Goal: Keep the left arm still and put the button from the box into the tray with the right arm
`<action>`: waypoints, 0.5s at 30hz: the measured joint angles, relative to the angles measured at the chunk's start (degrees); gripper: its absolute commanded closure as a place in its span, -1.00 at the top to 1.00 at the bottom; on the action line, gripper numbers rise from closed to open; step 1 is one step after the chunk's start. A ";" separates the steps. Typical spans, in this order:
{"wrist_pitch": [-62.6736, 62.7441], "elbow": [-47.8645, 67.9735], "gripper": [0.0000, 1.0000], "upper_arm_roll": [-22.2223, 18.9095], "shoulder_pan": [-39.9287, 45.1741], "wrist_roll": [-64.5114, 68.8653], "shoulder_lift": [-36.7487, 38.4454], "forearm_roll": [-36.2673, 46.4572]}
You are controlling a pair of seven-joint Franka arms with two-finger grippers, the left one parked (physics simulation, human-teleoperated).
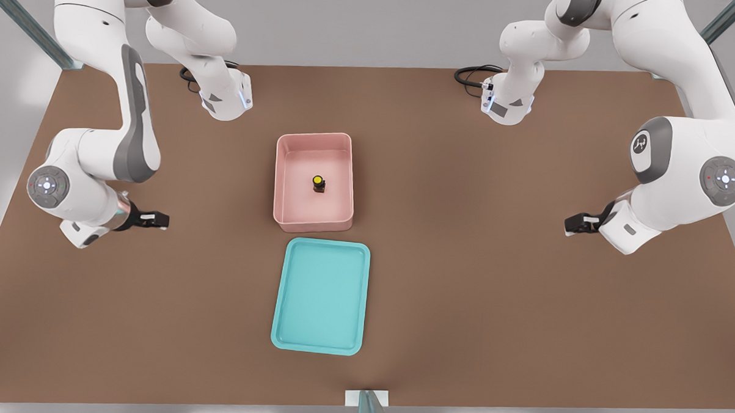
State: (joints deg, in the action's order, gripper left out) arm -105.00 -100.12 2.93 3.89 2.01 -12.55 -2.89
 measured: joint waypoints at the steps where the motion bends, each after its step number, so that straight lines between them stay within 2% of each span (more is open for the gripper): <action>1: -0.35 0.04 1.00 0.17 -0.22 0.18 -0.10 0.09; 2: -0.66 0.17 1.00 0.28 -1.95 0.05 -0.52 0.20; 6: -1.57 2.35 1.00 0.58 -18.85 -3.57 -2.85 0.55; 9: -3.05 1.13 1.00 2.39 -24.09 -7.22 -4.49 3.08; 15: -10.01 -11.24 1.00 2.99 -34.13 -17.39 -2.80 7.29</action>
State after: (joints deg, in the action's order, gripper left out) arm -115.02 -111.36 5.92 -30.24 -15.38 -15.35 4.40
